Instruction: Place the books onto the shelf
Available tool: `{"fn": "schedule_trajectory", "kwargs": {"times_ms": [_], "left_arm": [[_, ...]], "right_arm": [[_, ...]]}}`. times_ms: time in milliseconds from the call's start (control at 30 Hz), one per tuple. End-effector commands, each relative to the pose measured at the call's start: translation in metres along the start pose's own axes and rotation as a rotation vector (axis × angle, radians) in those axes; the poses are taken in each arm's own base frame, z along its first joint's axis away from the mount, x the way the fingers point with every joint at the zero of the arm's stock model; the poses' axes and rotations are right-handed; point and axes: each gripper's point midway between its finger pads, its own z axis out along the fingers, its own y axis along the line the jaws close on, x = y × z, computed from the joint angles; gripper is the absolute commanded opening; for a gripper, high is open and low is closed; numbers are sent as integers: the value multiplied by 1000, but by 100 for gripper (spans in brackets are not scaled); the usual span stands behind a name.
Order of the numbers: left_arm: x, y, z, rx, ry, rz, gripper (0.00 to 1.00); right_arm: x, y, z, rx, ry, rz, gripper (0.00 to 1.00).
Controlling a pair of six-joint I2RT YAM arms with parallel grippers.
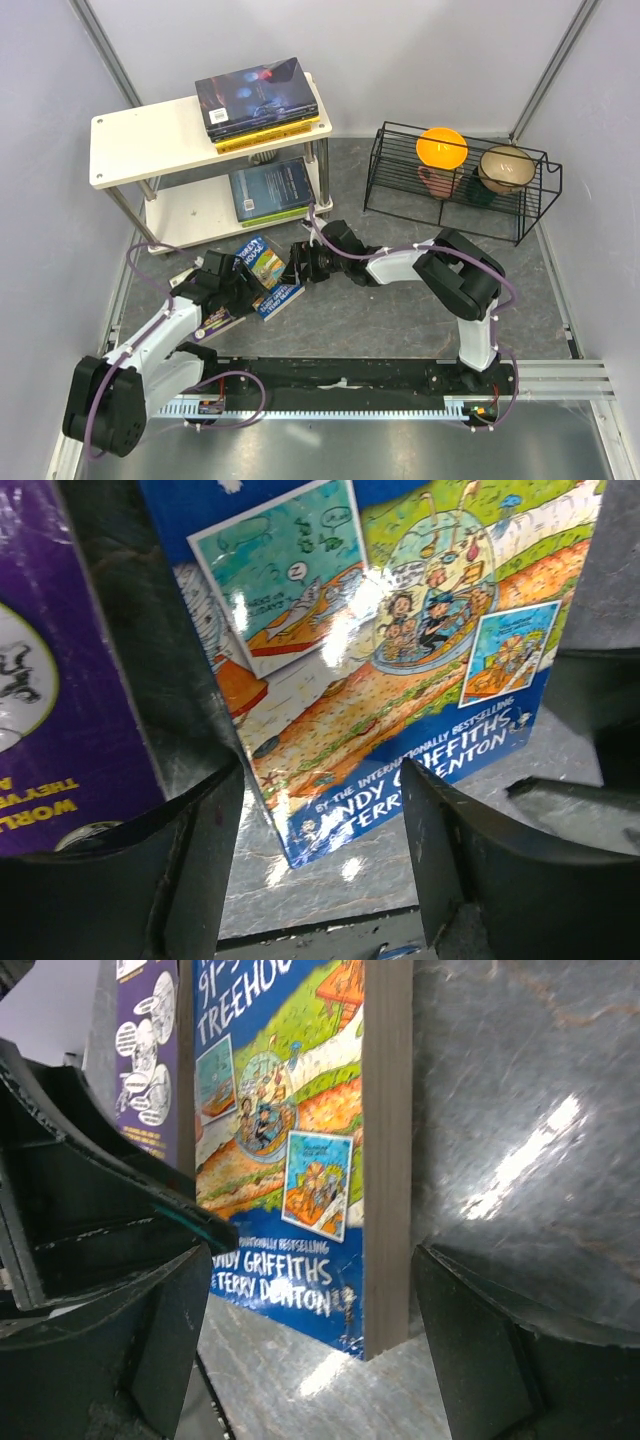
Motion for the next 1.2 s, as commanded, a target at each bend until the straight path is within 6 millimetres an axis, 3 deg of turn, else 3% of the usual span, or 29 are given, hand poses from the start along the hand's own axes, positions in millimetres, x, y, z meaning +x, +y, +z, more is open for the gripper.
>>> {"fn": "schedule_trajectory", "kwargs": {"times_ms": [0,167,267,333,367,467,500,600,667,733,800,933,1000,1033,1100,1133,1167], "left_arm": [[-3,-6,5,34,-43,-28,65],[13,-11,11,96,16,-19,59],[18,-15,11,117,33,-4,58],[18,-19,9,136,31,0,58],[17,-22,7,149,27,9,58],[14,-34,-6,202,13,51,59],[13,-37,-11,215,6,67,60],[4,-66,-47,364,-55,181,64],[0,-89,-80,488,-110,322,75],[-6,-108,-108,569,-167,471,78],[0,-120,-125,642,-153,583,79],[11,-151,-159,784,-170,875,79],[19,-162,-162,791,-187,982,79],[41,-173,-173,855,-182,1129,79],[54,-179,-163,823,-199,1257,79],[81,-179,-164,872,-191,1427,79],[80,-180,-157,824,-252,1509,79]], "right_arm": [[24,3,0,-21,48,98,89],[31,39,-3,-112,76,184,86],[17,43,-6,-101,22,192,73],[16,40,-8,-77,15,171,55],[14,35,-9,-53,2,161,37],[3,22,-20,8,-25,64,11],[-5,21,-31,29,-21,34,8],[-29,14,-63,40,-24,-95,2],[-36,6,-80,58,20,-211,1],[-36,9,-106,22,100,-231,0],[-32,15,-129,-56,147,-268,0],[-24,24,-157,-168,220,-242,0],[-21,23,-168,-211,243,-196,0],[-18,31,-175,-275,263,-181,0],[-14,28,-183,-292,287,-154,0],[-13,31,-186,-331,288,-216,0],[-8,32,-191,-328,317,-199,0]]}}
